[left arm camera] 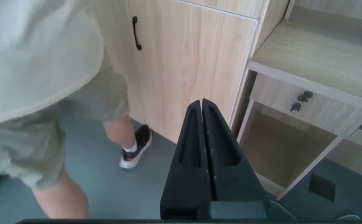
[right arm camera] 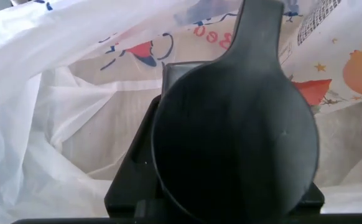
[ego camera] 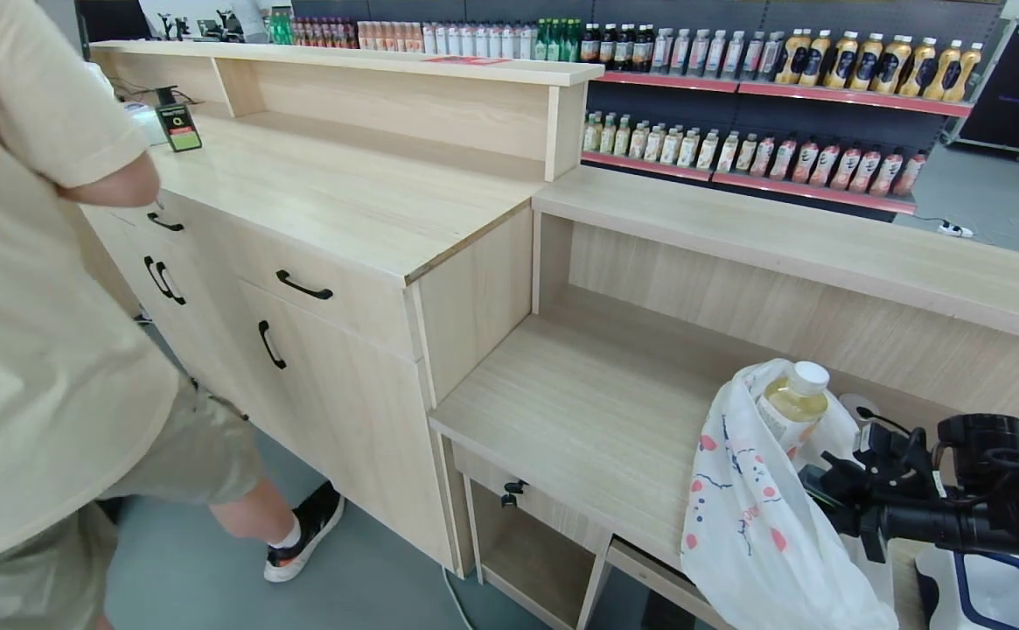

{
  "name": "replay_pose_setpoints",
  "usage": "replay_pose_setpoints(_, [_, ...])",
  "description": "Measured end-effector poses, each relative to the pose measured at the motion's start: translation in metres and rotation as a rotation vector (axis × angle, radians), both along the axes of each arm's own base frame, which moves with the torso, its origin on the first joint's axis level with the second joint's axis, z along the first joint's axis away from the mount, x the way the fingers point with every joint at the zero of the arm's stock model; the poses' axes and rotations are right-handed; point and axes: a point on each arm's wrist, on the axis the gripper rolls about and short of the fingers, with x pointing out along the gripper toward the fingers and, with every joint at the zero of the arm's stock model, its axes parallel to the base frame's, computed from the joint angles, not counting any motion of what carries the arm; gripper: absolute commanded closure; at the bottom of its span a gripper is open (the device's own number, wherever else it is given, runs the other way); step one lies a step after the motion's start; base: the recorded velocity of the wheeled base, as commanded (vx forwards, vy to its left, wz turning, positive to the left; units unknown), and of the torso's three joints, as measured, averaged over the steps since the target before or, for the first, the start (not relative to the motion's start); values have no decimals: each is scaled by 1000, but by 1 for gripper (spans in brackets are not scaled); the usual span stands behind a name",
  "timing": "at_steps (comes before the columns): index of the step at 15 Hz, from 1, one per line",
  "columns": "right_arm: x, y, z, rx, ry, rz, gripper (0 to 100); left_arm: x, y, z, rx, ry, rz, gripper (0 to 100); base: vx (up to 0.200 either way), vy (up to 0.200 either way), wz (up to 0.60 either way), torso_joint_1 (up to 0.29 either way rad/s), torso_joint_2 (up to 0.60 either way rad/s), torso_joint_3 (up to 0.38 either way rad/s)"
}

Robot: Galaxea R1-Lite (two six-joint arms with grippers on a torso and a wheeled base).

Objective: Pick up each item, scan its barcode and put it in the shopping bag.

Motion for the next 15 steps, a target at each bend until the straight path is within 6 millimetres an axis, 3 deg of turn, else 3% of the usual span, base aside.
replay_pose_setpoints(13, [5, 0, -11, -11, 21, -2, 100, 0, 0, 0, 0, 0, 0, 100, 0, 0, 0, 0, 0, 0])
replay_pose_setpoints(14, [5, 0, -11, -10, 23, -3, 0, 0, 0, 0, 0, 0, 0, 100, 0, 0, 0, 0, 0, 0])
replay_pose_setpoints(15, [4, 0, -12, -8, 30, -3, 0, 0, 0, 0, 0, 0, 0, 100, 0, 0, 0, 0, 0, 0])
